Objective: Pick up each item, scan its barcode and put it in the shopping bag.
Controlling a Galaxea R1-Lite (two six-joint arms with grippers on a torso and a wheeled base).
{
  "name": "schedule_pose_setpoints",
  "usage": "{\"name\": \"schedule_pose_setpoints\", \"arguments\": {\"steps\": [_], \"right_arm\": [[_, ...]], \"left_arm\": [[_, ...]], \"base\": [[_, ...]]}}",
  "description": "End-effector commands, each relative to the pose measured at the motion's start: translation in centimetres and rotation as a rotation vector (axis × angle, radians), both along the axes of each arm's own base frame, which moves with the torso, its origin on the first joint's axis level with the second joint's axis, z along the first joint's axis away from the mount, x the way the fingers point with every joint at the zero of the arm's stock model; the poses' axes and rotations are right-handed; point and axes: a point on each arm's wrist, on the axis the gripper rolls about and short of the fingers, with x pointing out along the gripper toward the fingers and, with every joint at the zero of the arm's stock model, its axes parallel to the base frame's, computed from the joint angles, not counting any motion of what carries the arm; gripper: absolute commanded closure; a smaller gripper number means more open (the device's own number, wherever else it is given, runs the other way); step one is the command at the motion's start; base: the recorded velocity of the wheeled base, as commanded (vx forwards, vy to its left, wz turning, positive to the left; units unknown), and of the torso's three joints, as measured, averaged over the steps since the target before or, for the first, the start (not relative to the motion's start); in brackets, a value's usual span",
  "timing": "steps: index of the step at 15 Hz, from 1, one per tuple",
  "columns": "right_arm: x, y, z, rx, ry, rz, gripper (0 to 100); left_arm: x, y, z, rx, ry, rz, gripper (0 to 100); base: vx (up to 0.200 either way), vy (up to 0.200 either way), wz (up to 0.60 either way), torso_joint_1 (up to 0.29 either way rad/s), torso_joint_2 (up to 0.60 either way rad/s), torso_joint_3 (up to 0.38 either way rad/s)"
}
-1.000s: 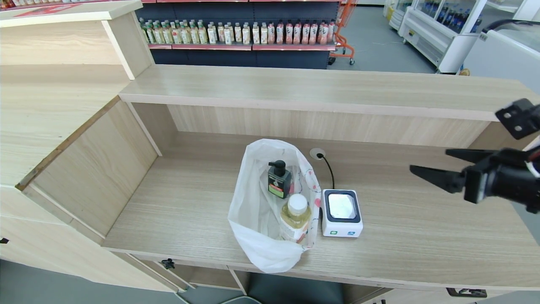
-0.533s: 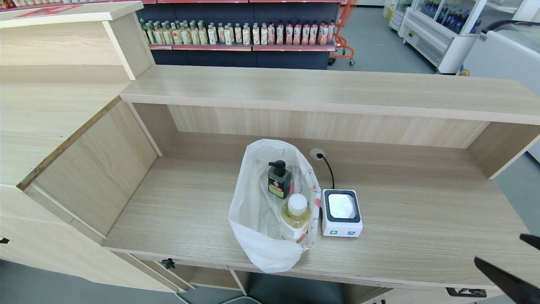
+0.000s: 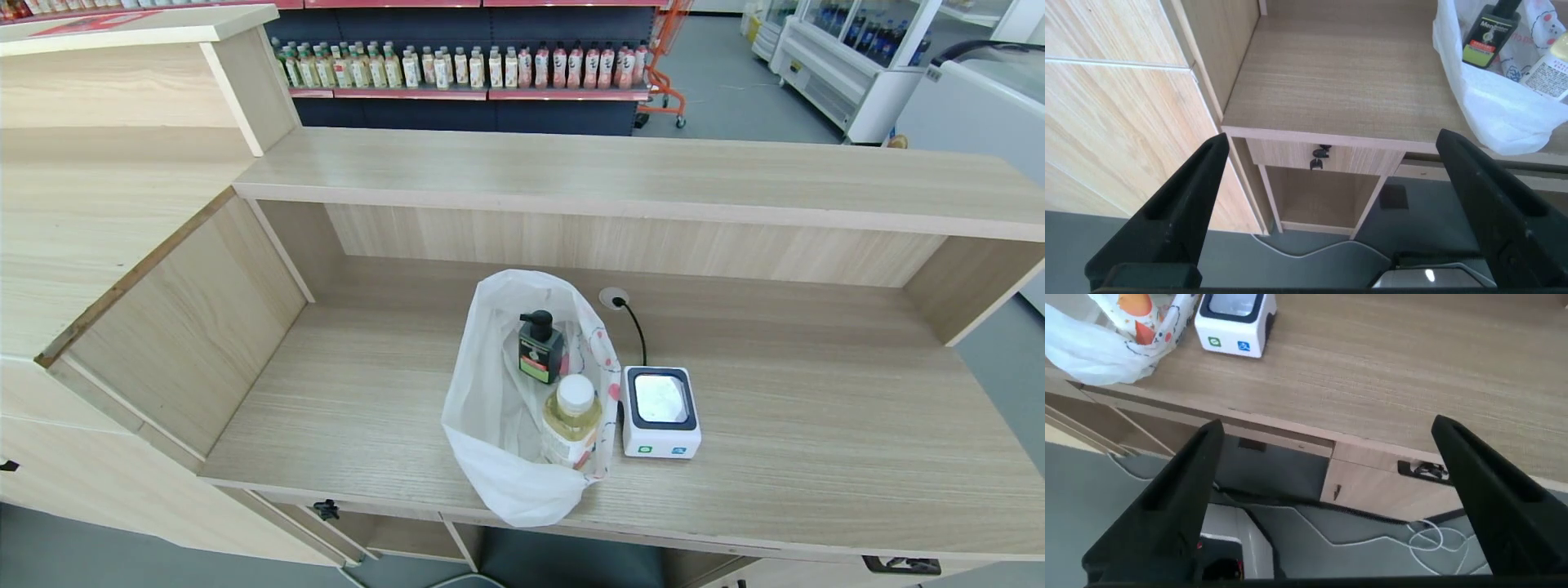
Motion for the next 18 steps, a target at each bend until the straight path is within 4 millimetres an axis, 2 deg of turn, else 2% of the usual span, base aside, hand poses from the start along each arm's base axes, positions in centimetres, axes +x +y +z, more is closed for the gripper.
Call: {"name": "schedule_pose_setpoints", "arguments": {"steps": [1,3,15,18], "right_arm": [[-0.78,-0.02,-0.4,-0.001,-0.086,0.028,0],[-1.17,-0.05,-0.54,-0.004,-0.133,0.045,0],[-1.17,-0.14,-0.78,0.019,-0.108,0.007,0],[-1.17,-0.14,-0.78,0.021,-0.108,0.006,0]], "left_arm": [[0.0,0.0,0.0,0.0,0.0,0.0,0],[0.0,0.0,0.0,0.0,0.0,0.0,0],[0.0,0.0,0.0,-0.008,0.0,0.002,0],[0.01,0.0,0.01,-0.003,0.001,0.0,0]], "base": [[0.0,0.0,0.0,0.0,0.0,0.0],[0.0,0.0,0.0,0.0,0.0,0.0],[0.0,0.0,0.0,0.0,0.0,0.0],[0.2,0.0,0.0,-0.001,0.0,0.001]]}}
